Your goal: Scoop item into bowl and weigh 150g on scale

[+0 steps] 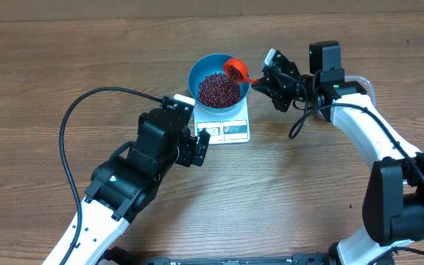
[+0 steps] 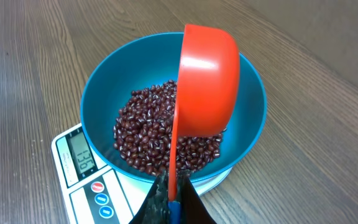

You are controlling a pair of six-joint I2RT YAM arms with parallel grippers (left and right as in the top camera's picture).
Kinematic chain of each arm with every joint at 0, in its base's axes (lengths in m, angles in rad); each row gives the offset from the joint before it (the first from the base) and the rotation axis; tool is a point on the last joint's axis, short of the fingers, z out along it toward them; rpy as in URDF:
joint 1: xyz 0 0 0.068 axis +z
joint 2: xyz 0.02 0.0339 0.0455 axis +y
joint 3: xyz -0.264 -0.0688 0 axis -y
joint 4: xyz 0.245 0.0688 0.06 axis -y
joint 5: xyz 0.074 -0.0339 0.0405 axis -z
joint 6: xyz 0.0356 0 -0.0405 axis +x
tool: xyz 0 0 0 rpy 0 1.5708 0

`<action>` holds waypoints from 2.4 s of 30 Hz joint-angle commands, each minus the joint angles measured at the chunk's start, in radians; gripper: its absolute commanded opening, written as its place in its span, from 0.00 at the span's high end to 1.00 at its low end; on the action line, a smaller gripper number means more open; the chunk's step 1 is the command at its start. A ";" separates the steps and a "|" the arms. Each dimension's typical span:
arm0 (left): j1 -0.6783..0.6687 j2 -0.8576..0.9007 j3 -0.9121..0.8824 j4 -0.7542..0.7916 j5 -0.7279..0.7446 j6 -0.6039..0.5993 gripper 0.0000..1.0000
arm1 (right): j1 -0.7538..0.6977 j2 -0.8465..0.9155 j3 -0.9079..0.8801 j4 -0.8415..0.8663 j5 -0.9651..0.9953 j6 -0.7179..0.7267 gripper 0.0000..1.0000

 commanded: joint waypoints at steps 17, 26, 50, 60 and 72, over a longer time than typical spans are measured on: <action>-0.006 0.005 -0.002 0.002 -0.013 -0.003 0.01 | 0.005 0.003 -0.004 0.016 -0.024 -0.176 0.96; -0.006 0.005 -0.002 0.003 -0.013 -0.003 0.00 | 0.005 0.003 -0.004 0.016 -0.032 -0.301 0.96; -0.006 0.005 -0.002 0.002 -0.013 -0.003 0.01 | 0.005 0.003 -0.004 0.045 -0.050 -0.381 0.96; -0.006 0.005 -0.002 0.002 -0.013 -0.003 0.00 | 0.003 -0.009 -0.002 0.156 -0.048 -0.107 0.96; -0.006 0.005 -0.002 0.002 -0.013 -0.003 0.01 | -0.003 -0.166 -0.002 0.071 0.221 0.183 0.96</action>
